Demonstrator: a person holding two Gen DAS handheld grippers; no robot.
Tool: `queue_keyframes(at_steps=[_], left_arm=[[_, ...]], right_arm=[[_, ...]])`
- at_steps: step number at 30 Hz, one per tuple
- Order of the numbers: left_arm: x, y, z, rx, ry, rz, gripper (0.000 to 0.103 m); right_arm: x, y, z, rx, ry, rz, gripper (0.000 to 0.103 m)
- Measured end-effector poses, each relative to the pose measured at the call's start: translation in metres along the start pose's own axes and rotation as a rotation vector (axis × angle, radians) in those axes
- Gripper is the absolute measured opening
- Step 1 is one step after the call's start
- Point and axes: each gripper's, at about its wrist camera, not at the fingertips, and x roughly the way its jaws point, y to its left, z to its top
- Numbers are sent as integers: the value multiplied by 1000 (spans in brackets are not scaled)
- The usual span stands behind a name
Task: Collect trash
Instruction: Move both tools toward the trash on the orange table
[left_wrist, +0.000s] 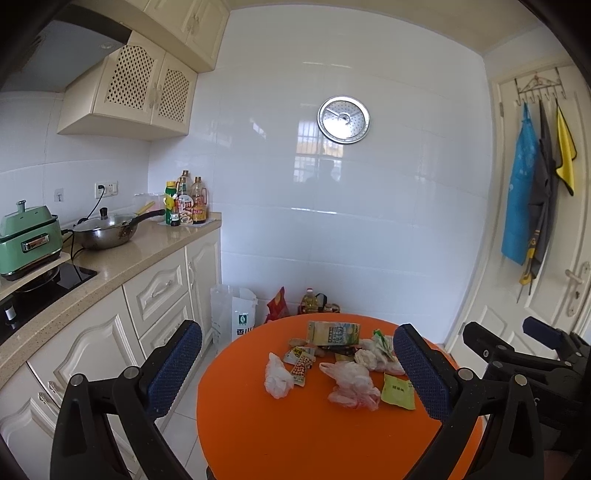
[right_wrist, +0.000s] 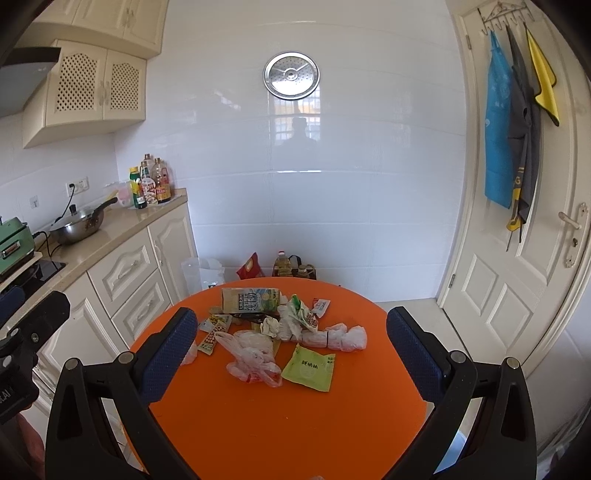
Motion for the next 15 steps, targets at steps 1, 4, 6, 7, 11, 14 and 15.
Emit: queue_keyframes(at_steps=[1,4,6,7,11,14,15], left_arm=[[1,-1,0,4,0,1,102],[6,-1,-1,8,1,1,102],[11,1,-2,6,9,-2,102],[15,1,-3,7,16,1,102],[38,4,-7,3,55,14,102],[61,7,-12,2,96,25,102],[69,8,-13,3,110,30,102]], right_arm=[[1,0,0,-2,0,2,103],[5,3,0,-8,0,9,103],[9,4,0,-11,6,12,103],[12,4,0,-11,12,14,103],[29,5,-3,-13,45,12,103],[48,3,-8,-8,83,16,103],[55,2,-9,-9,97,16,103]])
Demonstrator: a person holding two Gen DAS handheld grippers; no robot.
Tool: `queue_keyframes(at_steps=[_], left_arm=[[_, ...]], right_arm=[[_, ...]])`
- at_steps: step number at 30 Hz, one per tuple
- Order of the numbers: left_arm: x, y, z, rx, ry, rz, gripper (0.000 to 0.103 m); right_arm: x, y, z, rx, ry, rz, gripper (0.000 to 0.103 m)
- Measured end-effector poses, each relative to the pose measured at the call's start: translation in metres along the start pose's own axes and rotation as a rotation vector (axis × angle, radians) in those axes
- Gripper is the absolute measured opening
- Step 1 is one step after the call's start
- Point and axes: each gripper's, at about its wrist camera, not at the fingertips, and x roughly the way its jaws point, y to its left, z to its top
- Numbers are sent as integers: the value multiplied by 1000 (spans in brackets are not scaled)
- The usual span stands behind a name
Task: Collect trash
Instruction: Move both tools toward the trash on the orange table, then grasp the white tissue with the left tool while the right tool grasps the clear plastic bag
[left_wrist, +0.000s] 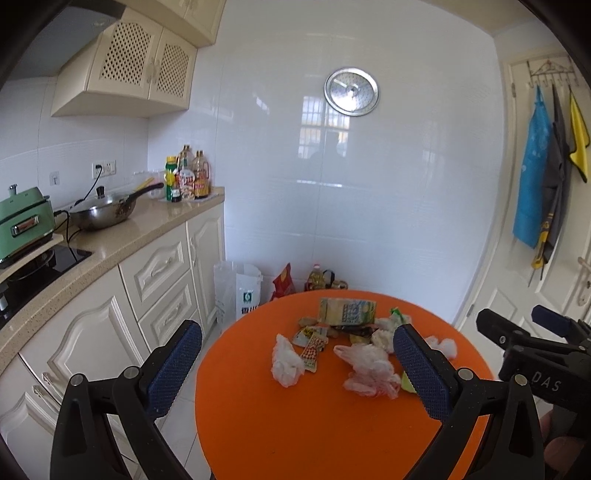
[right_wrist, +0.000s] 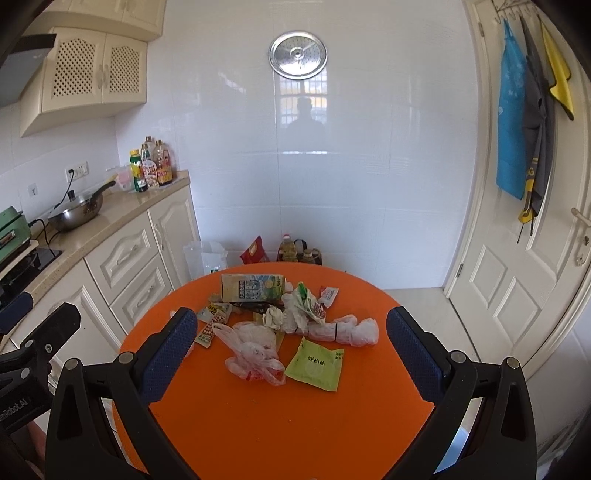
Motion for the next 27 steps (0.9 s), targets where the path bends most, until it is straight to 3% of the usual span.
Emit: queue_keyframes(at_steps=[6,13,19,27], left_arm=[[60,3,3,-6,100,23,102],[144,-4,6,17,229,51,102],[219,-21,7,67,323,59,102],[305,-33,10,93,376,58,102]], right_arm=[[48,3,-10,-7,98,25,98],[111,9,-29,-11,237,62,81],[149,15,-44,-4,317,99,80],[179,25,-50,-29,385,139,80]])
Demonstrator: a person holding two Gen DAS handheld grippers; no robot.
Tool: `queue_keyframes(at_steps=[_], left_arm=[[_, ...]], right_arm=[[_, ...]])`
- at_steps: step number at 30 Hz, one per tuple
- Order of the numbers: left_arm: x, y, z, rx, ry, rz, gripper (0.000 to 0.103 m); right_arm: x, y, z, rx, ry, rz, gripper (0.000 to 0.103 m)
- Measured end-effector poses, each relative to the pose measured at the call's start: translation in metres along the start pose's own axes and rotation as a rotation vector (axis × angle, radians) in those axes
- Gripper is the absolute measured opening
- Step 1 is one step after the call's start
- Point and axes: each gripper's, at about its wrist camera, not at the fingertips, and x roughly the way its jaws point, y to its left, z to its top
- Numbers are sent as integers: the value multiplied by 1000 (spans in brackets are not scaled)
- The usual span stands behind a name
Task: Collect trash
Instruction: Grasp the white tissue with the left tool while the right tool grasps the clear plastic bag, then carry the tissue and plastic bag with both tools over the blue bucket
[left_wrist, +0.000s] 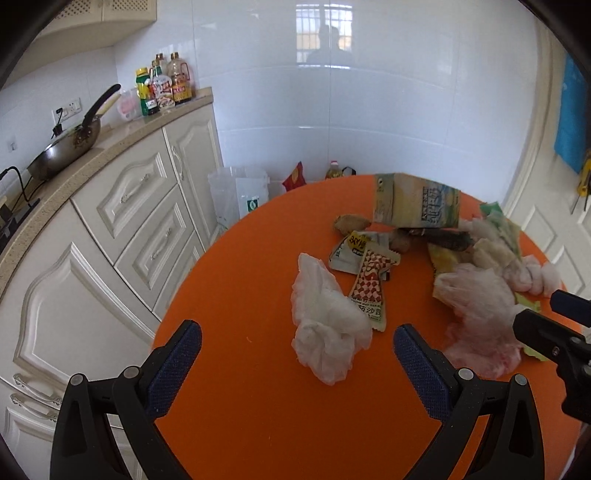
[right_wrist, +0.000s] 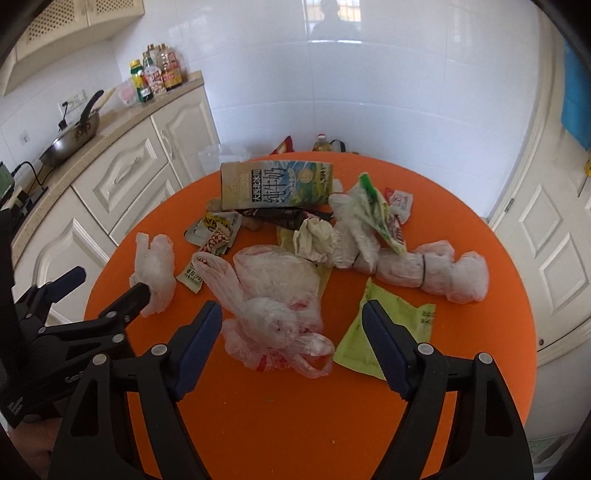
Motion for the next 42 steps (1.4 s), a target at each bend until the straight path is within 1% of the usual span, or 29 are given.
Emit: queue_keyframes(at_steps=[5,8,9,10,11,12,13,15,17,20,22,26,29,35,41,42], left_arm=[[38,4,13,-8,34,-18,100],[51,14,13,-31,60,-59,85],[55,15,13,-39,74,-69,71],[61,16,11,-43,89,-82,55],[67,17,12,-43,101,-88,46],[66,25,11,-43,110,-91,39],[63,28,10,-43,96,-95,37],[62,29,9,-46,92,-121,34],[59,31,4,-49,80,-116,34],[48,32,-7,-46,64,-105,33],[32,29,-20,-39,56,-98,33],[5,20,-30,-27,39,-102,33],[-23,5,-38,-9,19,-114,33],[-74,-34,-51,40,-27,-155,33],[-117,-84,-56,106,-63,-240,33],[-124,-94,-58,121,-72,-255,33]], right_arm=[[24,5,3,-10,49,21,80],[40,7,4,-13,73,30,80],[45,7,5,-10,78,35,80],[50,7,6,-7,85,39,74],[55,6,6,-1,96,50,64],[58,5,5,6,98,55,64],[59,4,5,12,94,62,60],[56,-2,3,33,84,89,57],[52,-8,-1,62,73,123,56],[38,-15,-6,73,46,148,55],[28,-17,-9,73,27,157,55],[5,-21,-15,73,-20,155,55],[-11,-28,-20,85,-51,149,55],[-49,-63,-38,139,-124,156,55],[-96,-121,-59,238,-218,182,55],[-103,-130,-62,252,-231,173,55]])
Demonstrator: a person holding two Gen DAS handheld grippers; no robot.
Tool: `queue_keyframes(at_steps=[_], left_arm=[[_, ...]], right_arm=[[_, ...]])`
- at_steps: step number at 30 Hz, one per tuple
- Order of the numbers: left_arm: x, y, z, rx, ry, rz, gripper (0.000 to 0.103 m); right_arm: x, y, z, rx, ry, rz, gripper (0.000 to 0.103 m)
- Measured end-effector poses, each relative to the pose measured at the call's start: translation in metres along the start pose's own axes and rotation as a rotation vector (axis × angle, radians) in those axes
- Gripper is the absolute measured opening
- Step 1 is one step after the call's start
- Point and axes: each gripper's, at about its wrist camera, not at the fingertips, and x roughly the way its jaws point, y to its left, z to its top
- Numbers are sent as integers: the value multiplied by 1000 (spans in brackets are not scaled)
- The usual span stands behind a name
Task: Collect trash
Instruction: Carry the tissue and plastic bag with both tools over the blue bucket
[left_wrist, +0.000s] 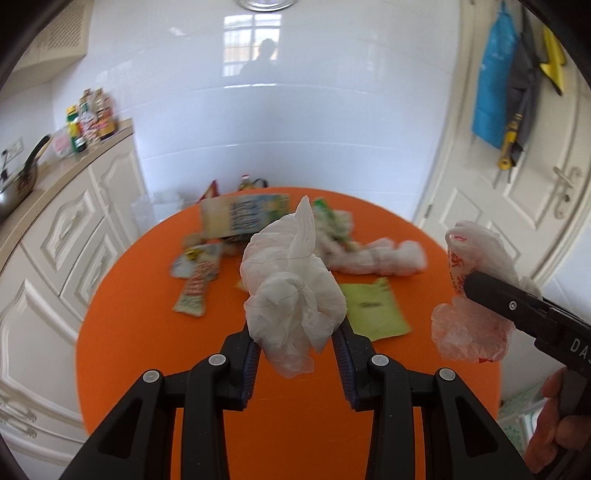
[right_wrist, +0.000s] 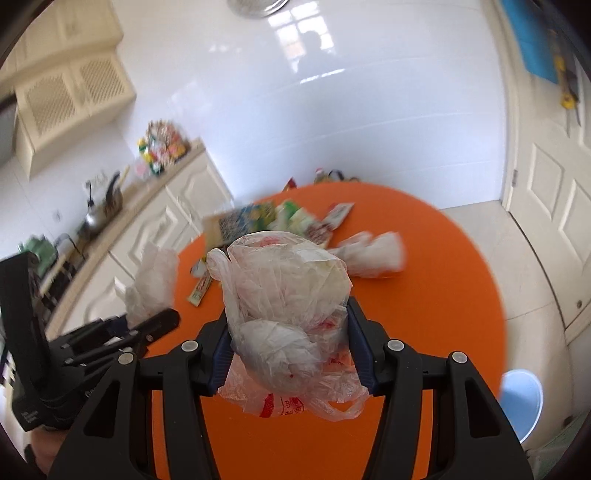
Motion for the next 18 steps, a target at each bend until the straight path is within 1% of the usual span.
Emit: queue_keyframes(at_steps=[4,7,11,15,17,18], left_arm=[[-8,-48,2,60,0,-91,33],[-6,-85,5,119,6,-152,33],[-1,-148,0,220,31,-257,33],[13,-209,-12,321,77,-360,33],[23,-241,-25,370,125,-416,34],[32,-249,-27,387,147,-436,34]], right_arm=[[-40,-43,2,69,-62,-52,55],[-73,-84,0,128,-112,-125,55],[-111,-142,-9,224,-153,-241,55],[-141,-205,-29,330,-156,-374,55],[-151,-238,-41,383,-140,-439,55],[-153,-251,-47,402,-126,-468,55]])
